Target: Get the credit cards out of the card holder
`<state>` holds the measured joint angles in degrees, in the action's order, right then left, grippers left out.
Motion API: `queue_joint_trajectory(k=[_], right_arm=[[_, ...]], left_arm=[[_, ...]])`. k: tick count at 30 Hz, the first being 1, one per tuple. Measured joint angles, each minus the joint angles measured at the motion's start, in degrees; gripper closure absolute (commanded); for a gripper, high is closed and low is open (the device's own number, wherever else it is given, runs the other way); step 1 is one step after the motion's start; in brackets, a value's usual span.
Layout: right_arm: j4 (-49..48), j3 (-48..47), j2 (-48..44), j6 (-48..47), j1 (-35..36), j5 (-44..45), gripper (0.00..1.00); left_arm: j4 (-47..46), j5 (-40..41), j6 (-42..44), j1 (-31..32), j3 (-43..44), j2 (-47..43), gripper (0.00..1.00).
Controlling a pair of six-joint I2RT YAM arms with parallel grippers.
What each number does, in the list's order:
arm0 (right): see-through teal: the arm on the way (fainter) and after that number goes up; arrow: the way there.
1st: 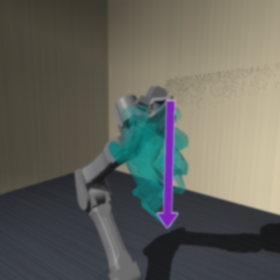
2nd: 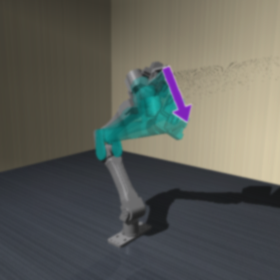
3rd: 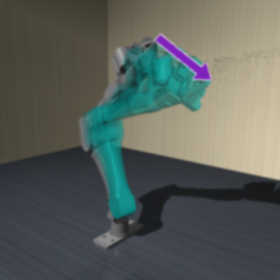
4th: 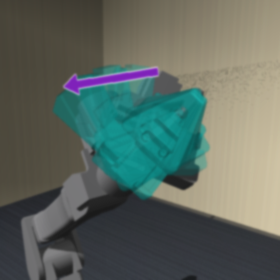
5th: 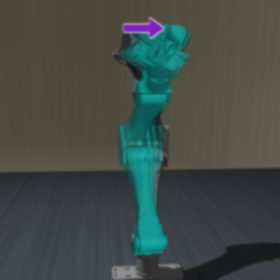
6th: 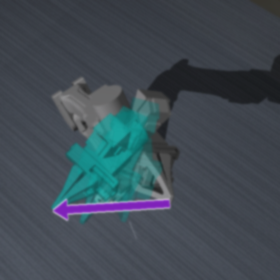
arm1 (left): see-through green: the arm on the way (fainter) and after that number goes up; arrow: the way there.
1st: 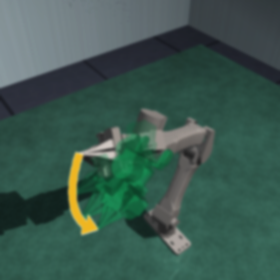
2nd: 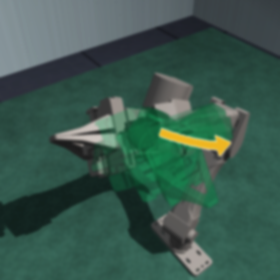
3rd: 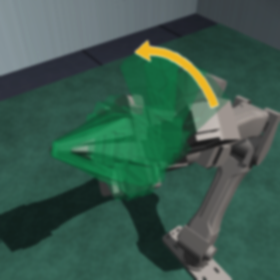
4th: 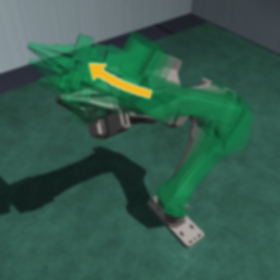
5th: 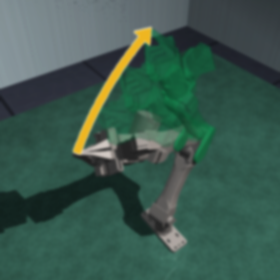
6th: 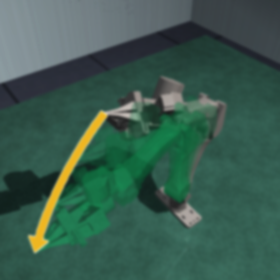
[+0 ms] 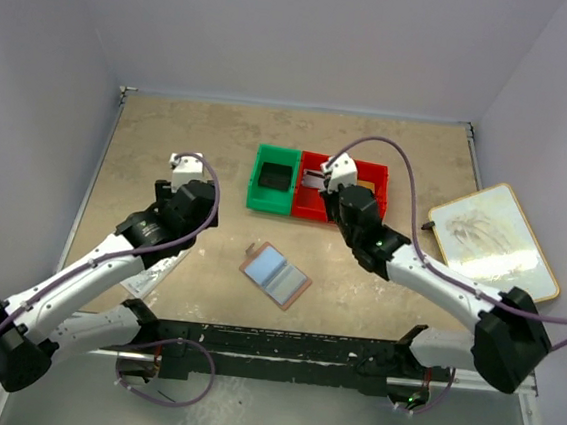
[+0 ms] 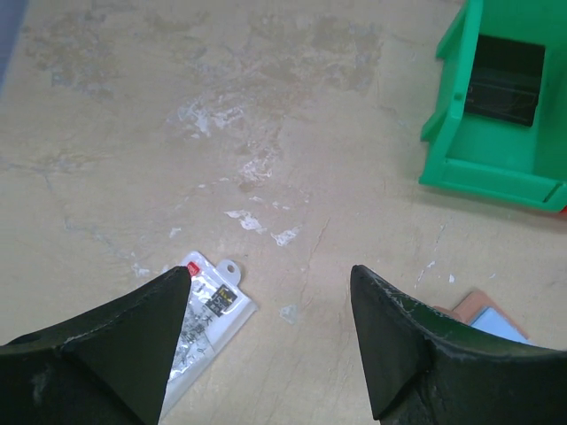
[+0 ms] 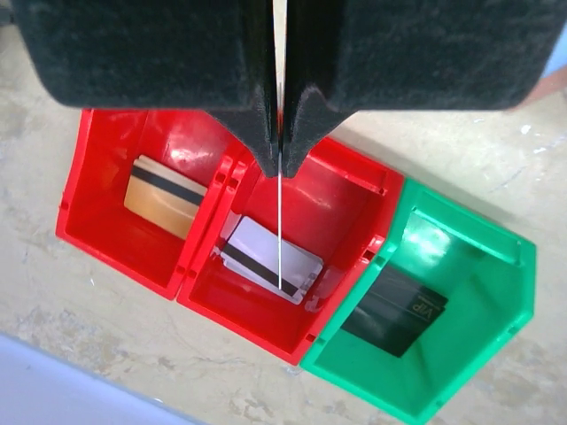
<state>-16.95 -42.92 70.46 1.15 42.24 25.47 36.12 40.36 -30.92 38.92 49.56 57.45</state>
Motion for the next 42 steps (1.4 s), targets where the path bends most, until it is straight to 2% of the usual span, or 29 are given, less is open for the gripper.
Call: queue_joint_trajectory(k=[5,14,19,26,42], right_arm=[[2.8,-7.2,10.1,-6.4,-2.0,-2.3,1.0],[9.3,-24.2,27.3,-16.2,-4.7,-3.0,1.0],[12.4,-30.5,34.7,-21.2,-6.2,-3.0,1.0],[14.2,-31.8,37.6,-27.0,-7.5,-3.2,1.0],[10.7,-33.3,44.4,-36.7,-7.6,-3.7,1.0]], left_arm=[[0.0,3.0,0.1,0.0,0.0,-4.2,0.29],[1.3,4.7,0.1,0.0,0.0,-1.4,0.29],[1.8,4.9,0.2,0.0,0.0,-2.1,0.29],[1.6,4.9,0.6,0.0,0.0,-5.3,0.29],[1.7,4.9,1.6,0.0,0.0,-4.1,0.29]])
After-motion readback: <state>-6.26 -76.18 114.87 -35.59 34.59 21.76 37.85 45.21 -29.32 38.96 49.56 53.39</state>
